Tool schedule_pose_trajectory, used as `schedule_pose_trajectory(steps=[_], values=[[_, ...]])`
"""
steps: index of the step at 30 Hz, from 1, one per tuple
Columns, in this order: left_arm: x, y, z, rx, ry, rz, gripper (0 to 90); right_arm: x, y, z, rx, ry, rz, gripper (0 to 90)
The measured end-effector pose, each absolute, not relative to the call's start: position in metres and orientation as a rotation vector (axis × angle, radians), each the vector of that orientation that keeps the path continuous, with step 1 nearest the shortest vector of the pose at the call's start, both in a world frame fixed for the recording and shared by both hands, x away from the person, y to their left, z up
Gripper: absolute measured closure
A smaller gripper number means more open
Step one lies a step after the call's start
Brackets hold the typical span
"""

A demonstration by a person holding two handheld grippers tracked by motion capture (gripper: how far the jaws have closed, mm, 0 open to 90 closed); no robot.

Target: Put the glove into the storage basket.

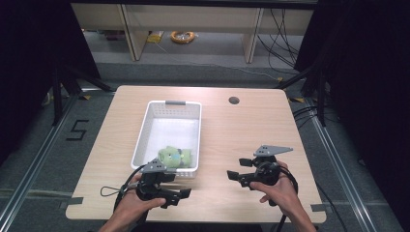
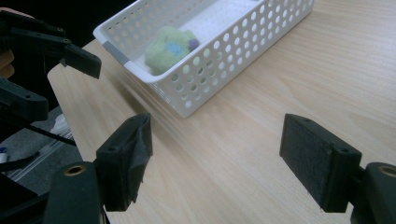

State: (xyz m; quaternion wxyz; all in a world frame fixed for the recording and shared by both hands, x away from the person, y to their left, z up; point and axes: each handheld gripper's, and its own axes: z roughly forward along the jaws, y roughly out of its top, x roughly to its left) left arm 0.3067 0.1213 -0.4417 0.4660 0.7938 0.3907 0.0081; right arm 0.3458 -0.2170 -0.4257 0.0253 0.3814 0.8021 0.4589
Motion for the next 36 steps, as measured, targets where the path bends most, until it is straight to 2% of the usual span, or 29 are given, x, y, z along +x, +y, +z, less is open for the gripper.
schedule_pose_trajectory(steps=[17,24,36], values=[[0.298,0.122,-0.459,1.923,0.951,0.010,16.4,0.329,-0.221,-0.443,1.152,2.448,1.431,25.3],[0.291,0.121,-0.471,1.934,0.963,0.008,16.4,0.325,-0.223,-0.456,1.045,2.450,1.449,23.9],[0.282,0.121,-0.492,1.948,0.948,0.048,16.2,0.306,-0.232,-0.472,1.108,2.455,1.451,22.6]])
